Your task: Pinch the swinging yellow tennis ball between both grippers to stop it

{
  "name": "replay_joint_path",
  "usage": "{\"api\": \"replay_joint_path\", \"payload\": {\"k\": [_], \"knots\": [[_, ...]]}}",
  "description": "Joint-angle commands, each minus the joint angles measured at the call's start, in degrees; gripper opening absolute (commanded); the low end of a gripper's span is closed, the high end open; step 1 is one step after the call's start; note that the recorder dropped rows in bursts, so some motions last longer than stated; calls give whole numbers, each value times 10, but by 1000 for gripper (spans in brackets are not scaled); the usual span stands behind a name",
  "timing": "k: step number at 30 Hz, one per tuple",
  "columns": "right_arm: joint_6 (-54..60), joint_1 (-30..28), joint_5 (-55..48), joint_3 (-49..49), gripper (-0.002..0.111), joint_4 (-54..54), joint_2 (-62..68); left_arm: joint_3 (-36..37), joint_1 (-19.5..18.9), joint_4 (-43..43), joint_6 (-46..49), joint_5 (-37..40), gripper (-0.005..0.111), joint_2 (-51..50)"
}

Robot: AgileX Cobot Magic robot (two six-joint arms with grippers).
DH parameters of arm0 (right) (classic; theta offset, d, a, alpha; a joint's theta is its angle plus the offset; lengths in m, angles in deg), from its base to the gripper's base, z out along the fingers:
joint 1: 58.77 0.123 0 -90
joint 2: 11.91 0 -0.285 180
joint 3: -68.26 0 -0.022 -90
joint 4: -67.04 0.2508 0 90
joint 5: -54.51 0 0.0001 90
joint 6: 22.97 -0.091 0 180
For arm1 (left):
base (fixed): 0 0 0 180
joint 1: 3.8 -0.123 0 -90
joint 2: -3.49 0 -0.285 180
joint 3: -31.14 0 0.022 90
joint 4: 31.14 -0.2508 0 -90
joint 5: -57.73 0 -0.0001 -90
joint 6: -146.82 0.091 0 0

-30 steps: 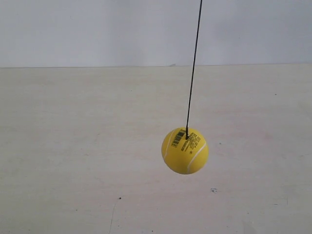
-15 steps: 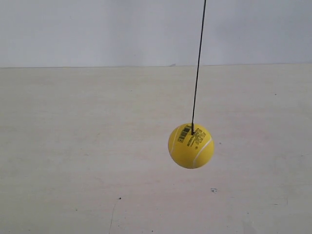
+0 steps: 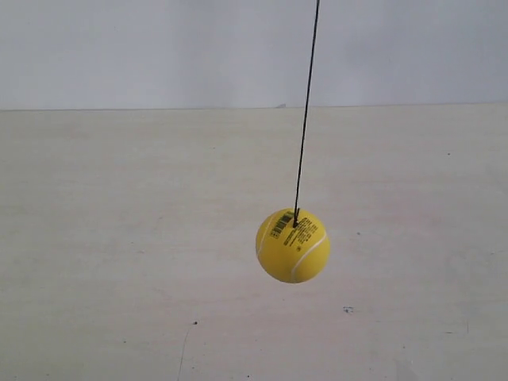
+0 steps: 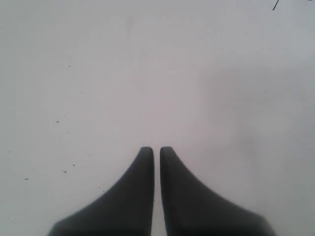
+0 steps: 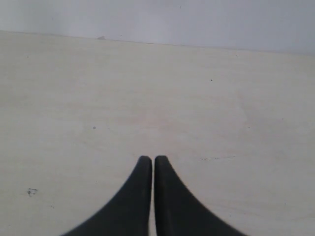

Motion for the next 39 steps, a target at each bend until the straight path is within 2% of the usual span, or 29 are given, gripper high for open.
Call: {"api": "replay_joint_path", "payload": {"k": [1, 12, 14, 15, 17, 19, 20, 21, 23, 26, 31, 33, 39], "knots": [[4, 0, 4, 0, 0, -4, -2, 3, 1, 0, -8, -4, 5, 0], [4, 0, 4, 0, 0, -4, -2, 3, 1, -8, -7, 5, 5, 0], [4, 0, 4, 0, 0, -4, -2, 7, 1, 51, 17, 9, 5, 0], [4, 0, 4, 0, 0, -4, -2, 11, 1, 108, 55, 14, 5, 0], [4, 0, 4, 0, 0, -4, -2, 24, 1, 282, 203, 34, 5, 0], [4, 0, 4, 0, 0, -4, -2, 48, 1, 463, 444, 48, 5, 0], [4, 0, 4, 0, 0, -4, -2, 61, 1, 513, 509, 51, 5, 0], [4, 0, 4, 0, 0, -4, -2, 82, 1, 608, 621, 51, 5, 0], [4, 0, 4, 0, 0, -4, -2, 114, 1, 681, 728, 51, 5, 0], [4, 0, 4, 0, 0, -4, -2, 164, -6, 691, 722, 46, 5, 0], [4, 0, 4, 0, 0, -4, -2, 227, -66, 691, 648, 35, 5, 0], [4, 0, 4, 0, 0, -4, -2, 227, -111, 691, 625, 52, 5, 0], [4, 0, 4, 0, 0, -4, -2, 227, -204, 712, 627, 99, 5, 0]]}}
